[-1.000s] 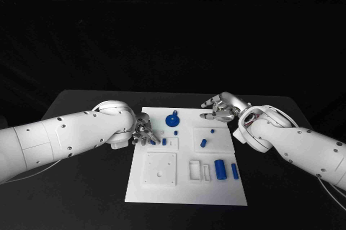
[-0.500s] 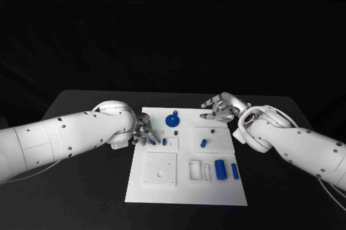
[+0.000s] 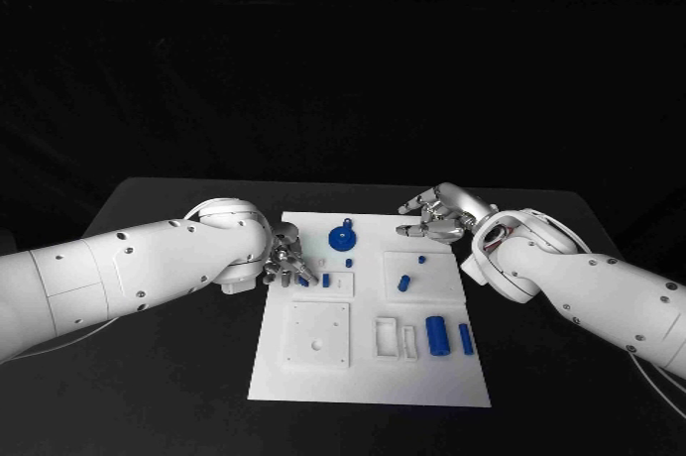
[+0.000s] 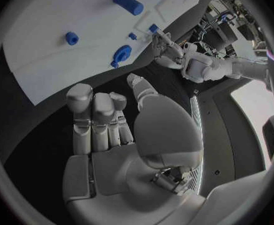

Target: Assemble the parts on the task board

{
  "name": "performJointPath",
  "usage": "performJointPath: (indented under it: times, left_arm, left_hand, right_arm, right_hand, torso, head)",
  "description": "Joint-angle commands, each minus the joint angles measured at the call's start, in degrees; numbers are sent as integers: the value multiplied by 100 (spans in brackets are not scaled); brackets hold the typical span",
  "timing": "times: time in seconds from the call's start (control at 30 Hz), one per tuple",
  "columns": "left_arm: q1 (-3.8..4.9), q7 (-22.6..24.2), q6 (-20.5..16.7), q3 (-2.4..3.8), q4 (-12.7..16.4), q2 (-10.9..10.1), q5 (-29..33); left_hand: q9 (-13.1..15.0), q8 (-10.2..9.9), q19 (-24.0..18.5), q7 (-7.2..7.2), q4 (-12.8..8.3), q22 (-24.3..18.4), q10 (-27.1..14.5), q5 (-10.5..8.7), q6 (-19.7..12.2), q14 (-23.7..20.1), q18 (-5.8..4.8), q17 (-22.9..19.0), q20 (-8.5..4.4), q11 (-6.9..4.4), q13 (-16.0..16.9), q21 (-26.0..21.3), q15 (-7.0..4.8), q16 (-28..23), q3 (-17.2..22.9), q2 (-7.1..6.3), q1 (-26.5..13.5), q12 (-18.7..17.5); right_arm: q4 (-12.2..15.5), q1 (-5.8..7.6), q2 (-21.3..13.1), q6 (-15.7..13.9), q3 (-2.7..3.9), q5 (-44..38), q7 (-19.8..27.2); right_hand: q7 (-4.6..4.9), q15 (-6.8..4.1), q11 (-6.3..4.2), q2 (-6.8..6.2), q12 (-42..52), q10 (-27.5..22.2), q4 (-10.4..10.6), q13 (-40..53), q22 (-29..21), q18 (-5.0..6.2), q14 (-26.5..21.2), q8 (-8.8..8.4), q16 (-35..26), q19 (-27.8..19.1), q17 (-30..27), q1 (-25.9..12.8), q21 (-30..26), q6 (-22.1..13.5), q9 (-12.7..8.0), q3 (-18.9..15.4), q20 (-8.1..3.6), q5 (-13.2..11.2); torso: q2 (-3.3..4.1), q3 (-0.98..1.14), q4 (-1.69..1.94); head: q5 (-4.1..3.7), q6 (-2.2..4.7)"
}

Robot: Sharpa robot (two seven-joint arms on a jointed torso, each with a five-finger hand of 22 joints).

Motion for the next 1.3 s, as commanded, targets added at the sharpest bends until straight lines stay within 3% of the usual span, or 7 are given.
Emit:
performJointPath:
  times: [0.03,0.63,0.8,1.03,1.3]
  left_arm:
    - [-149,-276,345,-116,-25,5,-278]
    - [-149,-301,387,-116,-15,-23,-155]
    - [-149,-311,373,-116,-19,-23,-151]
    - [-149,-319,316,-116,-27,-20,-134]
    - [-150,-325,234,-116,-32,-7,-127]
  left_hand:
    - [-7,-35,-1,-9,-209,107,319,38,-20,45,93,9,36,-3,-7,35,11,15,186,155,197,31]
    - [-64,-62,33,-29,321,102,318,23,40,67,41,29,-28,-23,-11,49,-26,1,22,-138,-306,47]
    - [-60,-58,36,-28,373,104,318,19,42,74,40,40,-30,-23,-10,50,-26,5,20,-133,-356,50]
    - [-21,-28,48,-26,607,105,318,6,40,83,35,48,-44,-25,-10,55,-35,-1,54,-183,-631,56]
    - [-12,-25,51,-28,598,103,318,8,35,85,35,45,-47,-27,-11,54,-39,-7,100,-175,-603,56]
  right_arm:
    - [3,-10,6,52,2,-15,49]
    - [7,-19,-8,46,2,-15,48]
    - [7,-20,-8,45,2,-15,48]
    - [5,-21,-6,46,2,-15,49]
    - [7,-22,-5,46,2,-15,49]
  right_hand:
    - [9,2,-5,-9,-25,-42,18,-5,563,20,-8,-19,-38,27,-6,-54,-34,-7,-3,-15,0,23]
    - [9,2,-5,-9,-25,-42,18,-5,563,20,-8,-19,-38,27,-6,-54,-34,-7,-3,-15,0,23]
    - [9,2,-5,-9,-25,-42,18,-5,563,20,-8,-19,-38,27,-6,-54,-34,-7,-3,-15,0,23]
    - [11,2,-5,-8,-30,-43,31,-10,562,21,-5,-19,-39,30,-7,-60,-43,-17,-4,-20,0,26]
    - [11,2,-5,-8,-30,-43,31,-10,562,21,-5,-19,-39,30,-7,-60,-43,-17,-4,-20,0,26]
  torso:
    - [-4,0,-2]
    - [0,-3,4]
    - [-2,-2,3]
    - [-1,1,1]
    - [1,2,-1]
  head:
    - [3,0]
    - [-2,6]
    - [-2,6]
    - [-4,4]
    - [-7,10]
